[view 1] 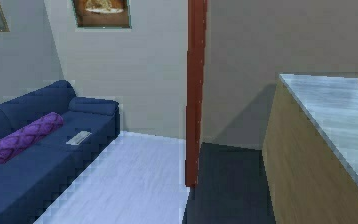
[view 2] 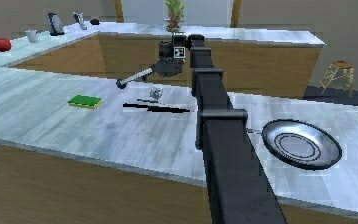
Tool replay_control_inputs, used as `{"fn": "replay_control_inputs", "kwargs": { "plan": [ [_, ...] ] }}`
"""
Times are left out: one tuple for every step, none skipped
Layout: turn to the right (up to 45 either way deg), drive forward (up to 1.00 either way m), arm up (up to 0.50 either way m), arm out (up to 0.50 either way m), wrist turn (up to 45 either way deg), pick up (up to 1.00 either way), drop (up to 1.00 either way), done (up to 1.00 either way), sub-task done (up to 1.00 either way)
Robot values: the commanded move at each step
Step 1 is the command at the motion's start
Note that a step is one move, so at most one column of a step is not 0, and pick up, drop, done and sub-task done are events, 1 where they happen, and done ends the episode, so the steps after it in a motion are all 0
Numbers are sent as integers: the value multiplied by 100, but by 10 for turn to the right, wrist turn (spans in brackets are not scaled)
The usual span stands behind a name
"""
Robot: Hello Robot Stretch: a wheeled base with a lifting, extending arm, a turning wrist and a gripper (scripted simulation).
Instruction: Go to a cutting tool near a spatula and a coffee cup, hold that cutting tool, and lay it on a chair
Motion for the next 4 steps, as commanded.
{"fn": "replay_control_inputs", "kwargs": {
  "plan": [
    [0, 0, 0, 0, 450, 0, 0, 0, 0],
    [0, 0, 0, 0, 30, 0, 0, 0, 0],
    [0, 0, -14, 0, 0, 0, 0, 0, 0],
    [0, 0, 0, 0, 0, 100, 0, 0, 0]
  ]
}}
